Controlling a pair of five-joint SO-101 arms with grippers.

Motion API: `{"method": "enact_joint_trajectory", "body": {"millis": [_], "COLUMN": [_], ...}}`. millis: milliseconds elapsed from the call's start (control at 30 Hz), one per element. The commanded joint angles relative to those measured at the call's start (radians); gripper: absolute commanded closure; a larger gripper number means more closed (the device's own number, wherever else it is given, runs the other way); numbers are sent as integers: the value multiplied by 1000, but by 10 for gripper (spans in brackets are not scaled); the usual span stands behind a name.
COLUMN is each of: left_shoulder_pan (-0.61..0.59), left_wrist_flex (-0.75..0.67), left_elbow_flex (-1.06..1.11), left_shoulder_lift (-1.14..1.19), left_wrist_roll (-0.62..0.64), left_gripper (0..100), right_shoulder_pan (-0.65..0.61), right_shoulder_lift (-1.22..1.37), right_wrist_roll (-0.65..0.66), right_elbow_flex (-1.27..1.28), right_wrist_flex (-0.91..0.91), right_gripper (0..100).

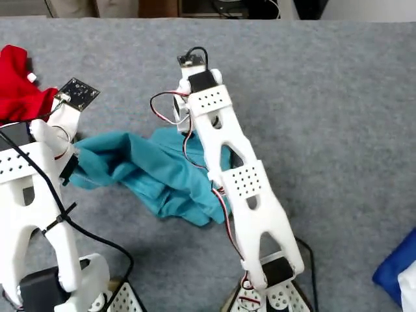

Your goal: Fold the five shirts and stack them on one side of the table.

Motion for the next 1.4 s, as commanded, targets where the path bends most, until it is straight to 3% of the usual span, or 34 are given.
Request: {"method": "enact_joint_trajectory", "body": {"millis": [0,100,400,667,800,900,1167,1367], "left_shoulder_pan": [-12,-12,-9,-11,-11,-8,-11,-11], "left_wrist_flex": [6,6,-2,-198,-212,-207,-207,-207], "left_elbow_flex": [-11,-11,-11,64,66,78,215,278], "left_shoulder_lift": [-12,-12,-110,-197,-252,-306,-421,-496], "left_wrist_roll": [-2,-2,8,230,362,390,384,384], "left_gripper": [980,980,980,980,980,980,980,980], "right_shoulder_pan": [-12,-8,67,143,147,134,-16,-88], "right_shoulder_lift": [-2,-2,-183,-568,-733,-857,-1293,-1478], "right_wrist_roll": [-12,-12,-32,-48,-48,-46,-43,-43], "right_elbow_flex": [-44,-47,-51,-42,2,177,1012,1391], "right_wrist_flex": [17,17,18,18,18,18,12,-31], "right_gripper": [886,989,994,994,994,994,994,994]}}
